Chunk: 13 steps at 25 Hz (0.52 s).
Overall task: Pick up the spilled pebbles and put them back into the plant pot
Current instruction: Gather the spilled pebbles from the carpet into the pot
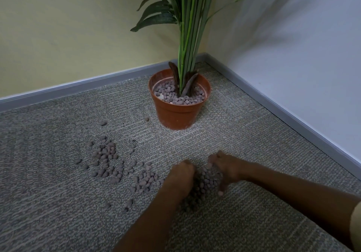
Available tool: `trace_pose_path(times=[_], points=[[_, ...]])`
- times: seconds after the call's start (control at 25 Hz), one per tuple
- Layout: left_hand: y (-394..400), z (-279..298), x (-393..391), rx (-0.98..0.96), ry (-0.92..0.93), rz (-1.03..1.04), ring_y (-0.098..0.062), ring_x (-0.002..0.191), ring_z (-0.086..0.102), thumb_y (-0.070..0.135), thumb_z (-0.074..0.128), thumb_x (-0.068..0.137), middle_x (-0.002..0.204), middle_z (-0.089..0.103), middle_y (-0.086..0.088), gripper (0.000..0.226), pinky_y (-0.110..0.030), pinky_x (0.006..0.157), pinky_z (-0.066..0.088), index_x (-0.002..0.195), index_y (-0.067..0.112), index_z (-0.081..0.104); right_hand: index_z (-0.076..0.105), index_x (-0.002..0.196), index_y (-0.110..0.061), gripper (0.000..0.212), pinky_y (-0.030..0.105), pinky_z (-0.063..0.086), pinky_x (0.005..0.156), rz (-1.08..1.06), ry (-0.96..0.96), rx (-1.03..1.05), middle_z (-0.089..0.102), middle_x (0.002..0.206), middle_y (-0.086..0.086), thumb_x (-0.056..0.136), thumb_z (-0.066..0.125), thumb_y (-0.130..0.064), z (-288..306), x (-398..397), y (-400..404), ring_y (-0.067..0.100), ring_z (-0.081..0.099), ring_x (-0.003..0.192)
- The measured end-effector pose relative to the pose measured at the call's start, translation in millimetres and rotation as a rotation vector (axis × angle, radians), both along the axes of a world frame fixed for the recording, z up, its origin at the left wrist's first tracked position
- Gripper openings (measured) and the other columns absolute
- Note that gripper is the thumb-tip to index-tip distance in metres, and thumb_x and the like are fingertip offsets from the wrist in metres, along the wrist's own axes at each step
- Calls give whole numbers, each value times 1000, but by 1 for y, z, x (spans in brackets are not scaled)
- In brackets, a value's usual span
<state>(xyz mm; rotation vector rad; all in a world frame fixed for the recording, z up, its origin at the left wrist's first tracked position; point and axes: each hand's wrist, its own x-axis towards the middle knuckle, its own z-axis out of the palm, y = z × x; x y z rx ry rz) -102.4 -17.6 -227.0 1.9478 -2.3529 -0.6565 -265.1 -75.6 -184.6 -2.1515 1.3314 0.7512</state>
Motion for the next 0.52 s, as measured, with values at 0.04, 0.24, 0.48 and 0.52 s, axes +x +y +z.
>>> trace_pose_path(times=[0.04,0.24,0.48,0.52], points=[[0,0,0,-2,-19,-8,-36,109,57,7,45,88,120,54,-16,27,-41,94,46,111,6,60,43,120,-19,79,37,45,98,19,-3,-9,41,126,10,55,87,-29,-5,3,5,30,46,117],[-7,26,9,-92,366,214,-27,89,67,16,53,84,95,70,-12,17,-32,81,52,83,12,70,58,115,-16,56,23,43,84,35,-213,-141,61,116,10,65,81,-22,-8,27,17,25,56,109],[-49,116,25,-129,1185,650,-14,69,62,-1,63,82,77,65,-1,13,-33,76,58,88,9,67,70,105,-10,32,8,33,56,-1,-299,-97,72,106,10,73,70,-5,-6,33,15,22,66,99],[-57,125,29,-150,1195,675,-13,68,62,0,64,82,78,64,0,12,-31,76,58,89,9,67,70,104,-9,31,9,35,55,-17,-305,-85,71,106,10,74,70,-5,-7,32,15,21,66,96]])
